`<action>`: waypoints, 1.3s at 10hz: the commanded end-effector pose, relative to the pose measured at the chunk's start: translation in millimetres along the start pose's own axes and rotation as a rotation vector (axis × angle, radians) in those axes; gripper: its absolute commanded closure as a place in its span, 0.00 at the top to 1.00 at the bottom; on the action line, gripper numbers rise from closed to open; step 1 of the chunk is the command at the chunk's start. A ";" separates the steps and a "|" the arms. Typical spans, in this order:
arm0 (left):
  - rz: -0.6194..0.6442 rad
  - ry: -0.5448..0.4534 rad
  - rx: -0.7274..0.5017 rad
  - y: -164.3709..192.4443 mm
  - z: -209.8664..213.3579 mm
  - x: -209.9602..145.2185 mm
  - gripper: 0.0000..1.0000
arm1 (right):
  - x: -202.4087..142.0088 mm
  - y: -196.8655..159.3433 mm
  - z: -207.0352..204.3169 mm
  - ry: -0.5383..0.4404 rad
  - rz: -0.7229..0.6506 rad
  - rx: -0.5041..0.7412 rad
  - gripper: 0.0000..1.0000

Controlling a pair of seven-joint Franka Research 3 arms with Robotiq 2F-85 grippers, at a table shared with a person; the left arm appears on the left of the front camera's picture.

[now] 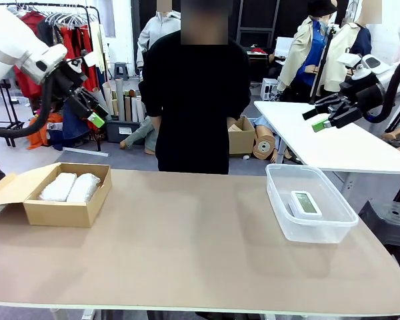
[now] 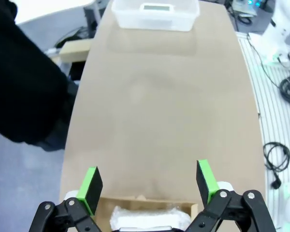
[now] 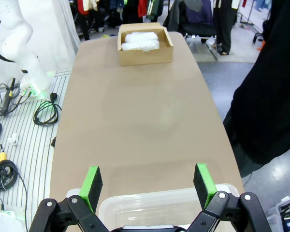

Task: Separate and place wrapped and unwrapped clocks.
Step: If the picked Digital clock is wrapped, place it in the Package Box ; if not, place it in the Organizing box.

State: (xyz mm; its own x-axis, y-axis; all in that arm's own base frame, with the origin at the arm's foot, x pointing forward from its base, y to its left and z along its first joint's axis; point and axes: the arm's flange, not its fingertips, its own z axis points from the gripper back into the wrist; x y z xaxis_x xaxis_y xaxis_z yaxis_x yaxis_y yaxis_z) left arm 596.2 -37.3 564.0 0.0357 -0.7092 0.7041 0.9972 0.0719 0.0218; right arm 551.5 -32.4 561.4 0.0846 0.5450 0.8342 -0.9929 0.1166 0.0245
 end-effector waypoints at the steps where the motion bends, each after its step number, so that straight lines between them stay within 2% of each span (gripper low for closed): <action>1: -0.123 -0.067 -0.030 7.0 11.8 -9.3 1.00 | 1.8 0.3 0.8 -0.003 0.004 -0.002 1.00; 3: -0.096 -0.075 -0.018 9.1 11.8 -9.5 1.00 | 1.8 0.3 0.8 -0.003 0.004 -0.002 1.00; 4: -0.148 -0.128 0.016 7.7 11.6 -6.6 1.00 | 1.8 0.3 0.8 -0.003 0.004 -0.002 1.00; 6: -0.186 -0.169 0.060 8.5 11.3 -4.3 1.00 | 1.8 0.3 0.8 -0.003 0.004 -0.002 1.00; 10: -0.169 -0.195 0.057 13.6 12.0 -5.3 1.00 | 1.8 0.3 0.8 -0.003 0.004 -0.002 1.00; 13: -0.158 -0.164 0.058 15.9 11.1 -2.4 1.00 | 1.8 0.3 0.8 -0.003 0.004 -0.002 1.00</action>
State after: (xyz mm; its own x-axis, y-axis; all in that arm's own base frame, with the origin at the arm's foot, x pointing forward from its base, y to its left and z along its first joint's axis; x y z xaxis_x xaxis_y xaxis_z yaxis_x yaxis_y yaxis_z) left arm 611.6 -26.2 570.0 -0.1346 -0.5925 0.7943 0.9840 0.0145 0.1775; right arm 551.5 -32.4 561.4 0.0846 0.5450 0.8342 -0.9929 0.1166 0.0245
